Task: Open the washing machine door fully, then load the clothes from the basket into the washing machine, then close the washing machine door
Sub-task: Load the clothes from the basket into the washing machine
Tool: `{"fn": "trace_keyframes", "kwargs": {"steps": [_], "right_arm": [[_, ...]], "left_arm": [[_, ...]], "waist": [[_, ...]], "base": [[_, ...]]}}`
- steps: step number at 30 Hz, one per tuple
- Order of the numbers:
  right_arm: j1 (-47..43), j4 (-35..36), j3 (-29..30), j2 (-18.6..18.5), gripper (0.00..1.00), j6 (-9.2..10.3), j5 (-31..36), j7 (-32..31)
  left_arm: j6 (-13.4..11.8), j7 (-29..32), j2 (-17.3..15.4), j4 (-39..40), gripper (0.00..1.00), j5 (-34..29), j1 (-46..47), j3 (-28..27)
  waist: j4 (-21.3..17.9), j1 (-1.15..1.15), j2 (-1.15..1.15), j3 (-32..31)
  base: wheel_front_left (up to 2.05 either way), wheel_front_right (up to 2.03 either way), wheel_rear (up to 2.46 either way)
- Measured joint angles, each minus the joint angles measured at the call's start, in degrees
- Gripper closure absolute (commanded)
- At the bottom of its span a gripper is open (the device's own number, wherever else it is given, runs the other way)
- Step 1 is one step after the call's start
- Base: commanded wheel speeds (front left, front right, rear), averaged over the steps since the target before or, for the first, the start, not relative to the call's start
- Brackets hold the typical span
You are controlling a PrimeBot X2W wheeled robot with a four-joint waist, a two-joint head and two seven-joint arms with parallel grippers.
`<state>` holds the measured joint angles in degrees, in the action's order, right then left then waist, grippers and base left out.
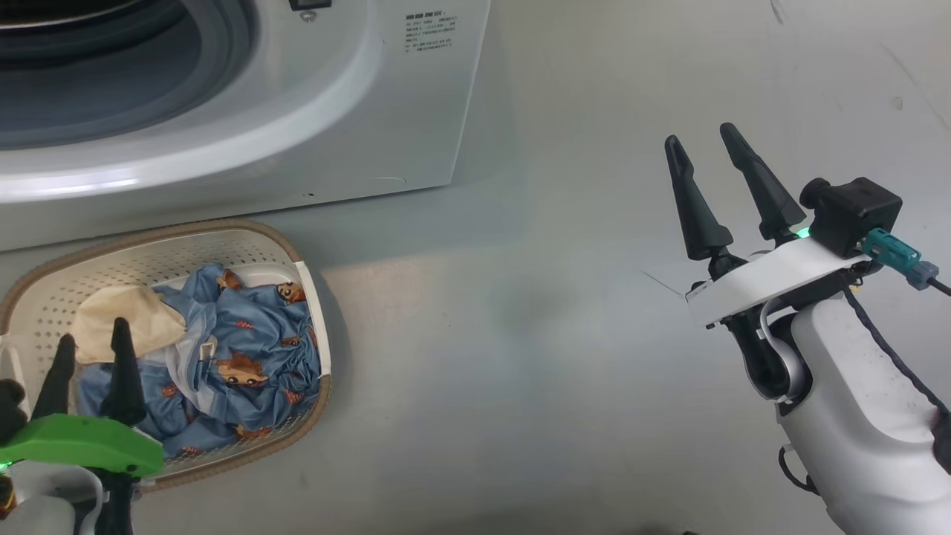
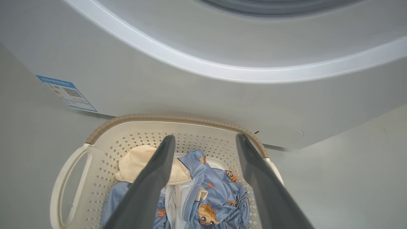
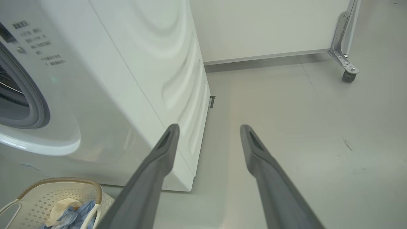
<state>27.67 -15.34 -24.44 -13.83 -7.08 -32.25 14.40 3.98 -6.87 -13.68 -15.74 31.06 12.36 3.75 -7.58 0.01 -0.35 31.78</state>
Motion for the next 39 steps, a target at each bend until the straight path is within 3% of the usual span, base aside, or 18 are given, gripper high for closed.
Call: {"fn": "trace_keyframes", "kwargs": {"steps": [18, 39], "right_arm": [[3.6, 1.0, 0.7, 1.7, 0.0, 0.0, 0.5, 0.0], [6.3, 1.6, 0.1, 1.5, 0.0, 0.0, 2.0, 0.0]], "left_arm": [[2.4, 6.4, -2.7, -14.8, 0.0, 2.3, 8.8, 2.7], [3.0, 10.4, -2.7, -27.3, 0.0, 5.1, 21.9, 5.3]], "waist": [[-3.0, 0.0, 0.0, 9.1], [-4.9, 0.0, 0.0, 17.4]], "base": [[0.0, 0.0, 0.0], [0.0, 0.0, 0.0]]}}
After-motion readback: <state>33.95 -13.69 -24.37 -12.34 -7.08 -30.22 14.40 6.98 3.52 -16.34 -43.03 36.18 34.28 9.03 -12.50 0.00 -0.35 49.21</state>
